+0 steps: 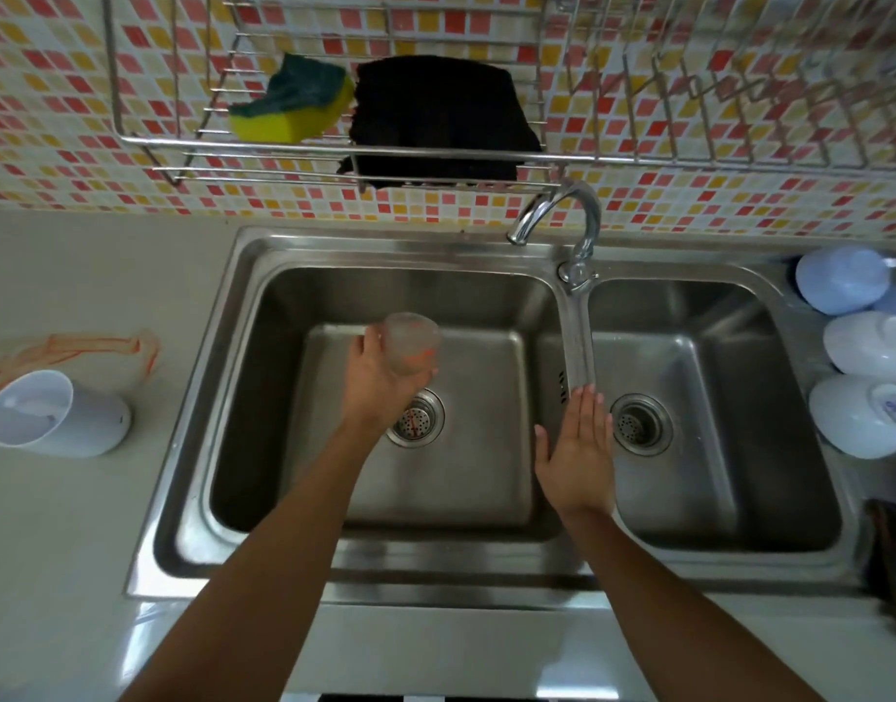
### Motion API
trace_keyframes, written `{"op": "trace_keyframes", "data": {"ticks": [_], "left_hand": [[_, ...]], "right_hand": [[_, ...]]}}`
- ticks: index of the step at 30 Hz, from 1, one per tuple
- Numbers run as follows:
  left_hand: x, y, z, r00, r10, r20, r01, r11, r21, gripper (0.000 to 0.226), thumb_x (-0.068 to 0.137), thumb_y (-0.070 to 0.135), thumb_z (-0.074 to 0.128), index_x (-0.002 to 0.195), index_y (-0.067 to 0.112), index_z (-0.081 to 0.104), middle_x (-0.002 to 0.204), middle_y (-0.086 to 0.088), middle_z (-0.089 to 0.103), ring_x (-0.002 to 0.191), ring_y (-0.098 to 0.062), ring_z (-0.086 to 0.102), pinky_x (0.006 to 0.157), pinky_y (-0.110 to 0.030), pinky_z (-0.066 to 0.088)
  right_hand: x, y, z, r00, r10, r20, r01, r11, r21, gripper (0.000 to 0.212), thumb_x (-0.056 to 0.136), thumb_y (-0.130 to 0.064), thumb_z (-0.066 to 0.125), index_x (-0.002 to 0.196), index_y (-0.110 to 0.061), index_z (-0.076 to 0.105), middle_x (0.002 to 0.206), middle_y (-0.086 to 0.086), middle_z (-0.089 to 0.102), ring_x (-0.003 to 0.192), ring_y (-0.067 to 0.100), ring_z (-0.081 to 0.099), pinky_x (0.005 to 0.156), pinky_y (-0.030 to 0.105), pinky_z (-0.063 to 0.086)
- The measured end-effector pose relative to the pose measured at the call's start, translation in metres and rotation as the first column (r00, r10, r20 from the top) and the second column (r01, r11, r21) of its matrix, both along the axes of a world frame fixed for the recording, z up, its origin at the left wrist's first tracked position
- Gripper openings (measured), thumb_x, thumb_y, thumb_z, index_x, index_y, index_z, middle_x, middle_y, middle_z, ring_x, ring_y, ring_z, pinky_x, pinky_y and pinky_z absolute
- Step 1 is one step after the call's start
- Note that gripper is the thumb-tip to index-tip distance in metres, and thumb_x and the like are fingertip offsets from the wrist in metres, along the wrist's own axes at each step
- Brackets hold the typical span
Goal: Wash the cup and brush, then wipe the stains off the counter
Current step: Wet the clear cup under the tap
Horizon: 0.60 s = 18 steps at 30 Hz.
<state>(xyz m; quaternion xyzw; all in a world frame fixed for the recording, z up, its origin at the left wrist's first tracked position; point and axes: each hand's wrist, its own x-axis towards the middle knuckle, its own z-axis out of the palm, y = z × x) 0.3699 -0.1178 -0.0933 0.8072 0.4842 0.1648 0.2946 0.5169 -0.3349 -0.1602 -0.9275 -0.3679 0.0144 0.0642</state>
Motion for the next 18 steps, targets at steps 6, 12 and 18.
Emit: {"op": "trace_keyframes", "data": {"ticks": [6,12,18], "left_hand": [[-0.013,-0.009,-0.019,0.902,-0.214,-0.376,0.206,0.977,-0.061,0.072,0.065,0.048,0.079,0.125,0.027,0.046,0.119,-0.007,0.041,0.109,-0.03,0.046,0.095,-0.043,0.042],[-0.029,-0.019,-0.023,0.691,-0.239,-0.682,0.31,0.951,-0.019,0.075,0.065,0.049,0.076,0.128,0.03,0.039,0.123,-0.005,0.045,0.112,-0.024,0.043,0.095,-0.041,0.031],[-0.029,-0.028,-0.024,0.528,-0.146,-0.837,0.468,0.872,0.143,0.072,0.066,0.042,0.078,0.125,0.027,0.039,0.121,-0.005,0.043,0.111,-0.023,0.043,0.096,-0.041,0.034]], "right_hand": [[0.0,0.0,-0.001,1.0,-0.002,0.0,0.002,1.0,-0.002,0.073,0.098,-0.045,0.027,0.15,0.004,0.015,0.157,0.022,0.017,0.147,0.031,0.013,0.12,0.044,0.013],[0.0,0.002,-0.001,1.0,0.0,-0.004,0.0,1.0,-0.008,0.074,0.098,-0.045,0.03,0.15,0.003,0.012,0.157,0.023,0.016,0.147,0.031,0.012,0.12,0.043,0.01],[-0.001,0.001,-0.002,1.0,-0.004,-0.003,0.004,1.0,0.012,0.073,0.098,-0.044,0.03,0.15,0.005,0.014,0.156,0.024,0.018,0.147,0.033,0.013,0.12,0.044,0.012]]}}
